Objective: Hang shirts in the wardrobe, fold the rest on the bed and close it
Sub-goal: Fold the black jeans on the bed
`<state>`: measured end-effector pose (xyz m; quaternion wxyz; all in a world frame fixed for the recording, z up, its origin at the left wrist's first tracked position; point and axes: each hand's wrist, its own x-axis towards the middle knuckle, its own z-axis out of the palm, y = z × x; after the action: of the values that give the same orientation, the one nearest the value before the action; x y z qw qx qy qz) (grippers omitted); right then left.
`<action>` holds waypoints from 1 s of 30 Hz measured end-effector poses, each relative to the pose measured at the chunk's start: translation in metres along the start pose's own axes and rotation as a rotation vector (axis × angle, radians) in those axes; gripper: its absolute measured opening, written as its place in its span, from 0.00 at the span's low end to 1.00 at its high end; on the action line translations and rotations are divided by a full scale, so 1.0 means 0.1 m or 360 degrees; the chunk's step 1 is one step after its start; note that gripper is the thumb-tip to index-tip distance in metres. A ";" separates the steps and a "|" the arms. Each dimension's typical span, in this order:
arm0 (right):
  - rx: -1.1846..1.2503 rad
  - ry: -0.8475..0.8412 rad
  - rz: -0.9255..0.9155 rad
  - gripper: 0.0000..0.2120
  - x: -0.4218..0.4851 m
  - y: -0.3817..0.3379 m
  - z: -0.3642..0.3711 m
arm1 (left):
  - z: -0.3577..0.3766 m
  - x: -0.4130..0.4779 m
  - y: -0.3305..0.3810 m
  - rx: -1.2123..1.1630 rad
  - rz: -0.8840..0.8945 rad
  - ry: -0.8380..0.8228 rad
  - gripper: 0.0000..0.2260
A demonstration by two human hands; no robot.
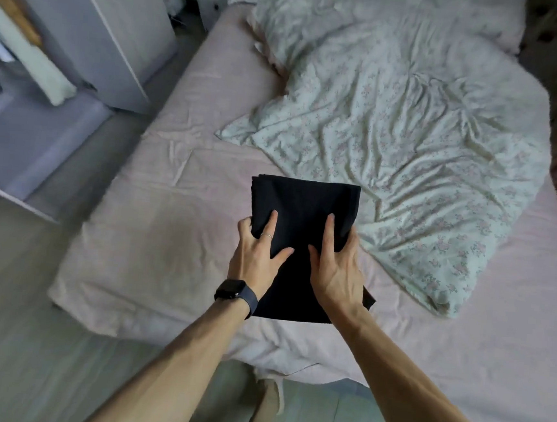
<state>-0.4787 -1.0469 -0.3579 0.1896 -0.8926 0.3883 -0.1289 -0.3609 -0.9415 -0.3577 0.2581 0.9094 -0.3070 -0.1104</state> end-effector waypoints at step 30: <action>0.0521 0.0558 -0.1165 0.32 -0.58 -7.65 -1.26 | -7.34 -0.78 -3.06 0.0270 0.0035 0.1269 0.36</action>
<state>-0.0715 -0.5543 0.0852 0.2014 -0.8942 0.0471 -0.3970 -0.0051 -0.3915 0.0995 0.2822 0.8956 -0.2007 0.2793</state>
